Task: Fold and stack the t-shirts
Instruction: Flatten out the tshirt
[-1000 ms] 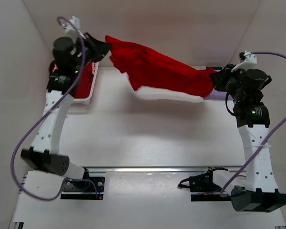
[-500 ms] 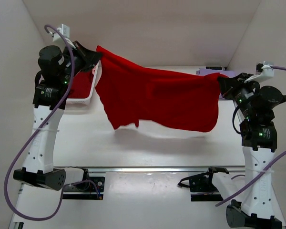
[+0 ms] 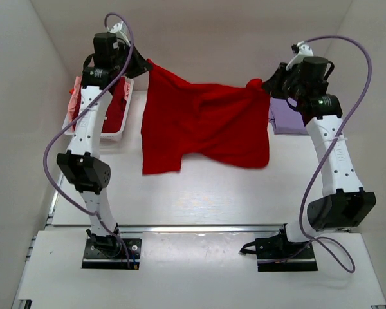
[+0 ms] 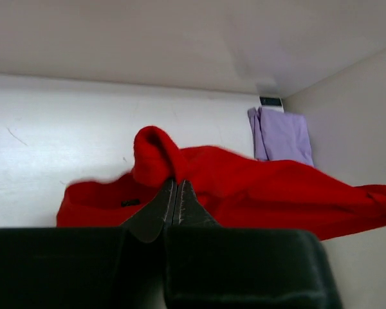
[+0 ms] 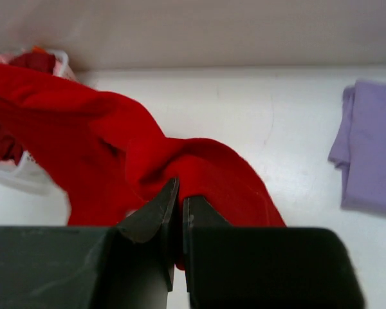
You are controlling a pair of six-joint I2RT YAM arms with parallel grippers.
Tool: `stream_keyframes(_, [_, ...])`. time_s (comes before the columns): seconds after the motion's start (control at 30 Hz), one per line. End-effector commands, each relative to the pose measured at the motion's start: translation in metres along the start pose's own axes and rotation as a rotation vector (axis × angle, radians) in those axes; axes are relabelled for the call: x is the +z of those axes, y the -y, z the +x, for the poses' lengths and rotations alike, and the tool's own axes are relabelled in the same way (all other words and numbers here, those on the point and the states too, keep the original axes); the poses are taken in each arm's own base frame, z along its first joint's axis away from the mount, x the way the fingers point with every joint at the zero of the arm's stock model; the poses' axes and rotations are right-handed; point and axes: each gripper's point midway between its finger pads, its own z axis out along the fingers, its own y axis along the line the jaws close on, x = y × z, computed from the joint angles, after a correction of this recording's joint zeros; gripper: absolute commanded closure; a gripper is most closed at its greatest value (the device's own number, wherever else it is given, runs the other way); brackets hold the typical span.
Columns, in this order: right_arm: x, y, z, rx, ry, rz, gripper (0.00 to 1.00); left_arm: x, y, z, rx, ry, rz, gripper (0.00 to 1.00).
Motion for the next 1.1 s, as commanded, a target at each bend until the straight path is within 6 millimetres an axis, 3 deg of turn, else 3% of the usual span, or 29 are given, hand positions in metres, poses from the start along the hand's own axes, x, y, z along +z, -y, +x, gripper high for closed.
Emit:
stream_keyframes(0.0, [-0.061,-0.03,-0.096,-0.114,0.283,0.007,1.0,-0.079,0.039,-0.072,0.057,0.182,0.079,1.0])
stream_keyframes(0.07, [-0.074,-0.032,-0.1,-0.109,0.295,-0.015,1.0,-0.109,0.043,-0.082,0.066,0.235,0.097,1.0])
stream_keyframes(0.1, [-0.073,-0.029,-0.097,-0.096,0.288,-0.013,1.0,-0.105,0.032,-0.068,0.05,0.206,0.078,1.0])
stream_keyframes(0.13, [-0.073,-0.03,-0.09,-0.088,0.276,-0.023,1.0,-0.122,0.041,-0.072,0.071,0.246,0.096,1.0])
stream_keyframes(0.17, [-0.069,-0.021,-0.081,-0.084,0.254,-0.005,1.0,-0.127,0.038,-0.06,0.069,0.235,0.092,1.0])
stream_keyframes(0.23, [-0.062,-0.015,-0.046,-0.07,0.188,0.0,1.0,-0.116,0.015,-0.015,0.046,0.156,0.043,1.0])
stream_keyframes(0.27, [-0.058,-0.01,-0.022,-0.052,0.142,-0.001,1.0,-0.125,0.018,-0.009,0.059,0.167,0.051,1.0])
stream_keyframes(0.3, [-0.056,-0.007,-0.008,-0.033,0.117,0.003,0.99,-0.111,-0.002,0.021,0.034,0.107,0.014,1.0])
stream_keyframes(0.33, [-0.048,0.001,0.021,-0.013,0.062,0.009,1.0,-0.114,-0.007,0.032,0.028,0.097,0.005,1.0])
stream_keyframes(0.37, [-0.049,-0.002,0.037,0.002,0.037,-0.001,1.0,-0.104,-0.027,0.063,0.002,0.033,-0.023,1.0])
stream_keyframes(0.43, [-0.045,0.011,0.102,0.067,-0.087,0.039,1.0,-0.093,-0.062,0.124,-0.046,-0.087,-0.081,1.0])
stream_keyframes(0.47, [-0.045,0.017,0.117,0.088,-0.116,0.055,0.99,-0.09,-0.068,0.135,-0.049,-0.111,-0.087,0.9])
stream_keyframes(0.5, [-0.047,0.022,0.146,0.121,-0.174,0.077,1.0,-0.085,-0.084,0.162,-0.073,-0.174,-0.114,0.67])
stream_keyframes(0.53, [-0.049,0.03,0.172,0.154,-0.226,0.11,0.92,-0.081,-0.096,0.186,-0.089,-0.227,-0.127,0.58])
stream_keyframes(0.57, [-0.054,0.035,0.18,0.17,-0.234,0.137,0.82,-0.08,-0.104,0.199,-0.105,-0.258,-0.139,0.52])
stream_keyframes(0.6, [-0.056,0.045,0.202,0.211,-0.273,0.17,0.63,-0.079,-0.113,0.217,-0.118,-0.285,-0.147,0.49])
stream_keyframes(0.63, [-0.061,0.05,0.217,0.245,-0.296,0.196,0.56,-0.08,-0.118,0.234,-0.129,-0.314,-0.146,0.47])
stream_keyframes(0.73, [-0.073,0.071,0.237,0.295,-0.306,0.245,0.46,-0.087,-0.128,0.269,-0.134,-0.371,-0.168,0.42])
stream_keyframes(0.83, [-0.074,0.086,0.241,0.296,-0.305,0.266,0.37,-0.098,-0.126,0.303,-0.125,-0.428,-0.165,0.4])
stream_keyframes(1.07, [-0.038,0.073,0.257,0.127,-0.426,0.24,0.3,-0.108,-0.109,0.359,-0.146,-0.519,-0.117,0.36])
